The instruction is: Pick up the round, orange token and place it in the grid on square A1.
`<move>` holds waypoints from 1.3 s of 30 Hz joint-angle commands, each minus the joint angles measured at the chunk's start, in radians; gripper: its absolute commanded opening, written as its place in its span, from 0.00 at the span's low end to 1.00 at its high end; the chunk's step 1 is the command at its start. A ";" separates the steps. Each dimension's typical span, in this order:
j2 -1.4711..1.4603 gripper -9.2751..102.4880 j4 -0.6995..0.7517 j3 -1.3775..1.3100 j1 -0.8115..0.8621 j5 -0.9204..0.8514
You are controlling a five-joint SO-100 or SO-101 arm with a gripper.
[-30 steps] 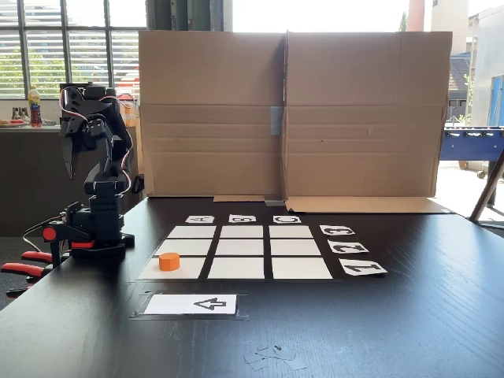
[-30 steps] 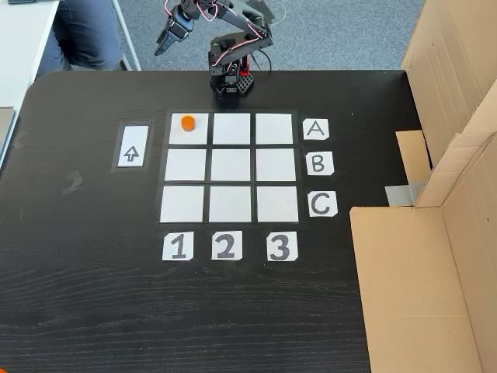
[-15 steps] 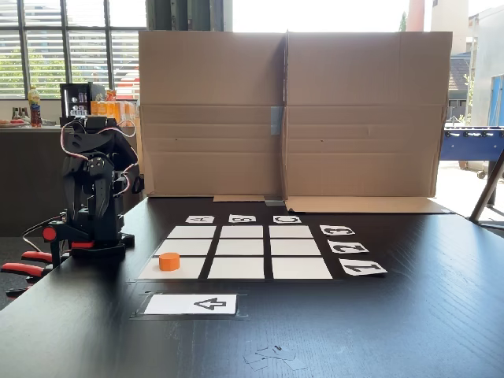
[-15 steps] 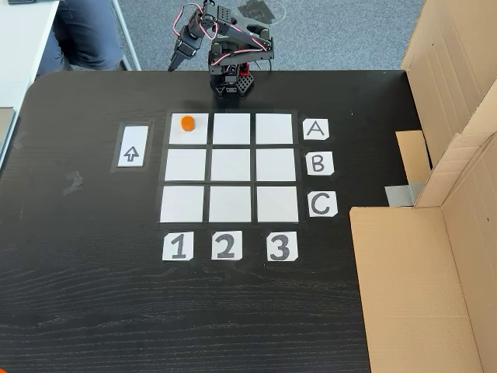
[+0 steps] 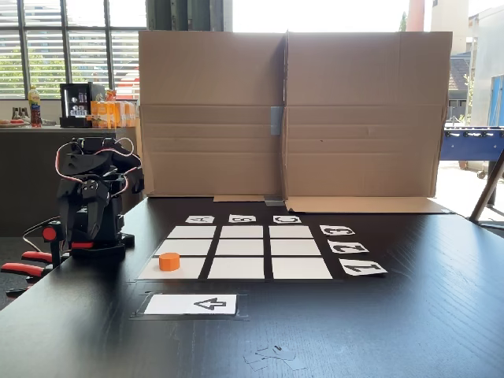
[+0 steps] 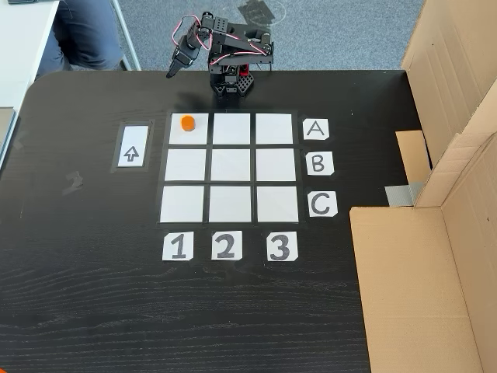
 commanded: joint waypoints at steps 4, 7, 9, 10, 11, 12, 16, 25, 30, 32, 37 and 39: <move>0.081 0.23 -0.103 0.124 0.037 -0.002; 0.115 0.22 -0.127 0.181 0.037 -0.003; 0.132 0.22 -0.121 0.183 0.041 -0.003; 0.140 0.20 -0.121 0.187 0.041 -0.003; 0.150 0.20 -0.120 0.192 0.041 -0.003; 0.163 0.19 -0.117 0.196 0.043 -0.003; 0.190 0.19 -0.115 0.212 0.055 -0.003; 0.229 0.18 -0.110 0.215 0.078 -0.005; 0.230 0.18 -0.110 0.215 0.083 -0.006; 0.232 0.16 -0.110 0.215 0.083 -0.005; 0.232 0.14 -0.110 0.215 0.083 -0.005; 0.232 0.14 -0.110 0.215 0.083 -0.003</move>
